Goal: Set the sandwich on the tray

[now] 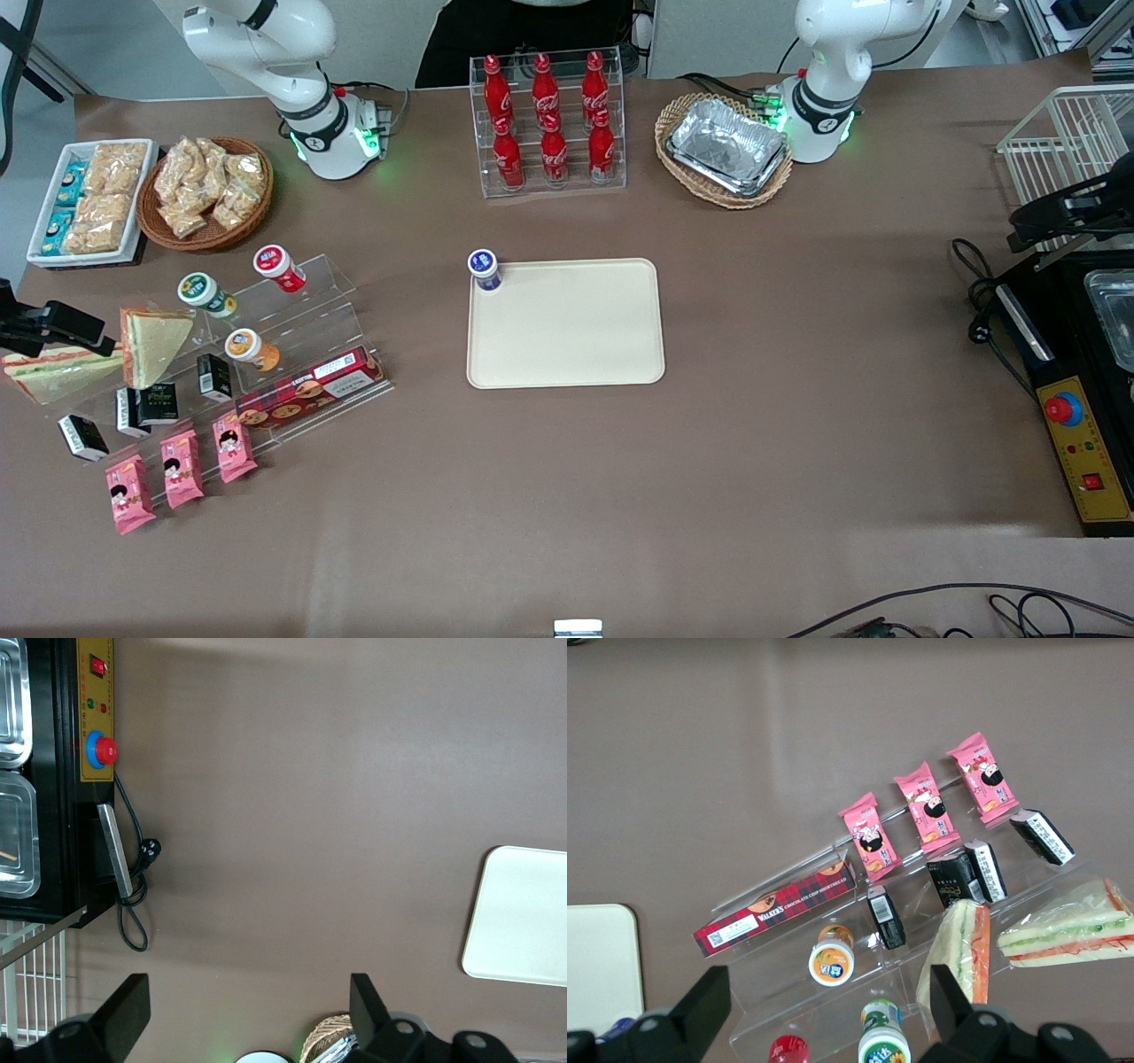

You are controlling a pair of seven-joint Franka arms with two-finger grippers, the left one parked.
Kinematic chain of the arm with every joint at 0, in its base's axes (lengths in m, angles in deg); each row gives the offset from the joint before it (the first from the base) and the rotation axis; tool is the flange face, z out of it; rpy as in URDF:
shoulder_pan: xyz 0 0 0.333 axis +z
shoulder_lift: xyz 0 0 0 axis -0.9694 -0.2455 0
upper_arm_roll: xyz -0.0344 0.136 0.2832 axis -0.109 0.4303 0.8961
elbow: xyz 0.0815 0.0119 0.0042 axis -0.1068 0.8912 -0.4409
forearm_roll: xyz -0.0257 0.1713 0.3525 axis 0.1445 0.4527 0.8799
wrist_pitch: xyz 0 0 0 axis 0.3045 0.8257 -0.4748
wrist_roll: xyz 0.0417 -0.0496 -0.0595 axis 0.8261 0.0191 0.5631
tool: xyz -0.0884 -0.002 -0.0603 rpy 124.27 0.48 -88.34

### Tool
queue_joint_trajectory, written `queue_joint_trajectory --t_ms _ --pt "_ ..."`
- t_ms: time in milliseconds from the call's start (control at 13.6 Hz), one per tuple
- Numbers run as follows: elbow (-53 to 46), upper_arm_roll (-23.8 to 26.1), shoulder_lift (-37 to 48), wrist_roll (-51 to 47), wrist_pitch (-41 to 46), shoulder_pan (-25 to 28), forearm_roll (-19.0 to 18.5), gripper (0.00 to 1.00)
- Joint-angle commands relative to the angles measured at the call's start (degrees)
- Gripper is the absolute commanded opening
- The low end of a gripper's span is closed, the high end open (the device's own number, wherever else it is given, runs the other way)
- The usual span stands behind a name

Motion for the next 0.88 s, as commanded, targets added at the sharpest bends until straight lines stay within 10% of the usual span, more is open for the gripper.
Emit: queue_joint_trajectory --t_ms 0,806 --pt "-0.3 0.2 0.3 0.1 1.1 -0.6 1.4 1.00" --pt "-0.3 -0.5 0.7 -0.4 1.9 -2.0 1.3 1.00"
